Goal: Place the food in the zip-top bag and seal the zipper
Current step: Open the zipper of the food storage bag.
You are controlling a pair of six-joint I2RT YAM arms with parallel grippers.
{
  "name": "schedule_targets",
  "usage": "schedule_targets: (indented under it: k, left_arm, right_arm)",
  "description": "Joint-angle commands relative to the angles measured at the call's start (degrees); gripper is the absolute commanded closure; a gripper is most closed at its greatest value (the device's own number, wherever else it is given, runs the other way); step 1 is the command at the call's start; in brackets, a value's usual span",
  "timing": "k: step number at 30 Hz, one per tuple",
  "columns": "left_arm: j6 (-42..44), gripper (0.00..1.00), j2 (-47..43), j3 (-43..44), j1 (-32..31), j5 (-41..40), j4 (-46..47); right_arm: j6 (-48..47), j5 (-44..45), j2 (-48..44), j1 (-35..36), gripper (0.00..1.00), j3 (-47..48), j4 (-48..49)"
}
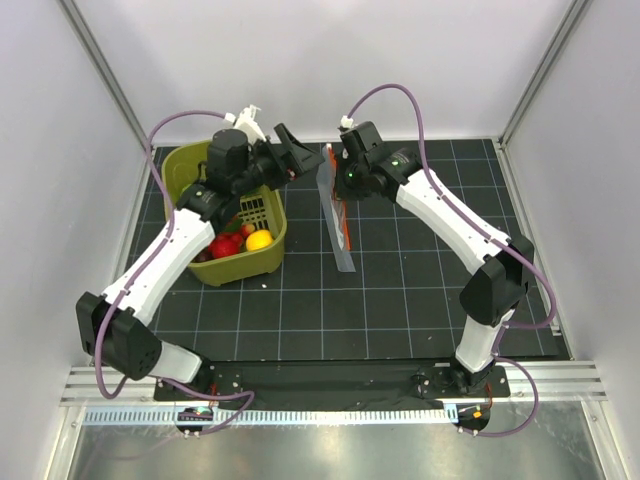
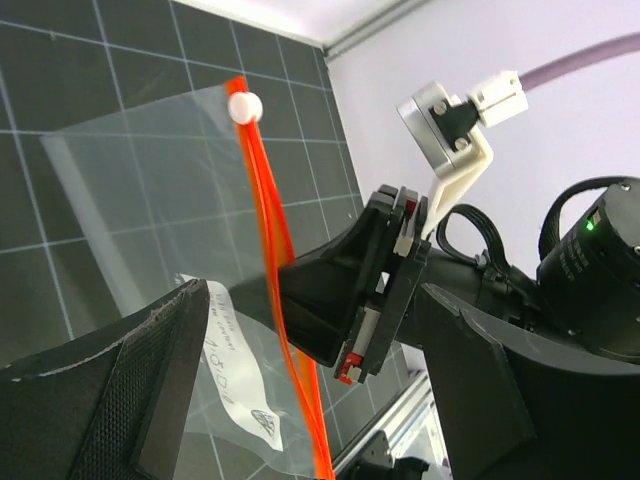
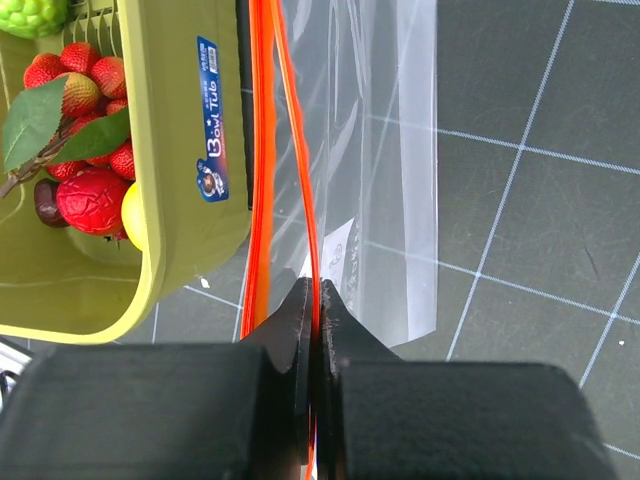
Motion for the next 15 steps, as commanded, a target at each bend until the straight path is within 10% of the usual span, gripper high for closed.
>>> schedule_targets:
  k: [1,15]
  left_arm:
    - [1.83,0.14,1.08,1.84,-0.49,2.02,1.05]
    - [0.87,0.26,6.44,2.71,-2.52,1.31,-2.73]
  right_arm:
    - [0.66,-0.71,-0.94,0.18,0.99,2.76,2.34]
    - [0.57,-0.71,-2.43,0.18,0.99,1.53,3.83]
